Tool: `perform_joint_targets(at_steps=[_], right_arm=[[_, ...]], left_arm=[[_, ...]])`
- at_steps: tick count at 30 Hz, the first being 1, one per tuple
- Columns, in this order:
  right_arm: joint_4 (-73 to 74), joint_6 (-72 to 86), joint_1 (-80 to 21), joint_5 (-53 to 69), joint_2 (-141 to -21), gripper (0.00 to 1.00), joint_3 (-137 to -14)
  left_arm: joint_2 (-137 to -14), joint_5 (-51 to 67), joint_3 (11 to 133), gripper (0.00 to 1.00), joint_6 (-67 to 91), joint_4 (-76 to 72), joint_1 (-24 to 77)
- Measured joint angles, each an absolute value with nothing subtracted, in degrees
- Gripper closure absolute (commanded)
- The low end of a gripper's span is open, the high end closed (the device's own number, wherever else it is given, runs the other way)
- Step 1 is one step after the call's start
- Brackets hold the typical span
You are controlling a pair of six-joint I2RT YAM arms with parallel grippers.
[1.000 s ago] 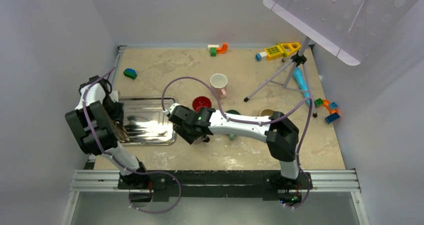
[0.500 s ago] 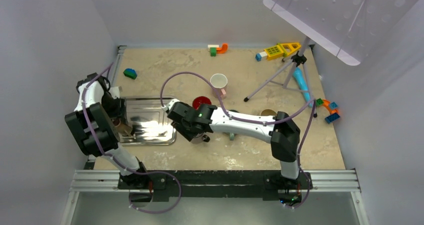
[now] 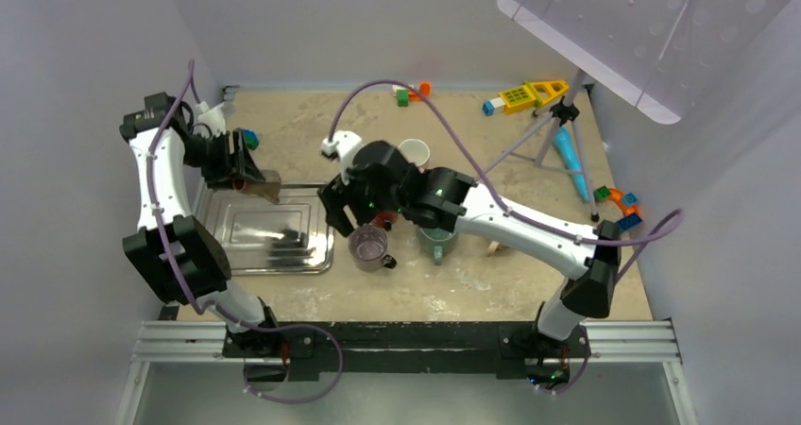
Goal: Turn the mug right side up
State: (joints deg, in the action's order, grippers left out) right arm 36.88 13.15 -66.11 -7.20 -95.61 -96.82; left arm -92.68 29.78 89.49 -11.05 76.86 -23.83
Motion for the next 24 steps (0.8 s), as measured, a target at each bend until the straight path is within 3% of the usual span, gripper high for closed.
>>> perform_joint_targets(at_steps=[7,12,20,22,23,24], right_arm=[[10.22,25.26,-52.21,13.34,-89.73,0.19,-90.5],[-5.3,35.03,-49.04,22.35,-92.44,0.13,-90.74],[-11.99,42.06,-48.45,28.25,-101.01,0.13,-93.84],[-12.47,43.42,-48.34,29.19,-102.02,0.21,-93.76],[-12.97,44.03,-48.31,29.78,-102.15,0.3,-93.54],[-13.76,44.62,-48.29,30.24,-102.15,0.47,-93.34]], left_arm=[[-88.86,46.92,103.59,1.0,-8.49,82.02,-19.81],[-85.21,55.83,107.53,1.0,-6.61,85.12,-18.74],[-81.47,62.24,107.77,1.0,-6.61,85.97,-17.45],[-80.97,63.18,107.72,1.0,-6.55,85.84,-17.47],[-80.82,63.31,107.61,1.0,-6.55,85.71,-17.45],[-80.64,63.57,107.31,1.0,-6.52,85.41,-17.39]])
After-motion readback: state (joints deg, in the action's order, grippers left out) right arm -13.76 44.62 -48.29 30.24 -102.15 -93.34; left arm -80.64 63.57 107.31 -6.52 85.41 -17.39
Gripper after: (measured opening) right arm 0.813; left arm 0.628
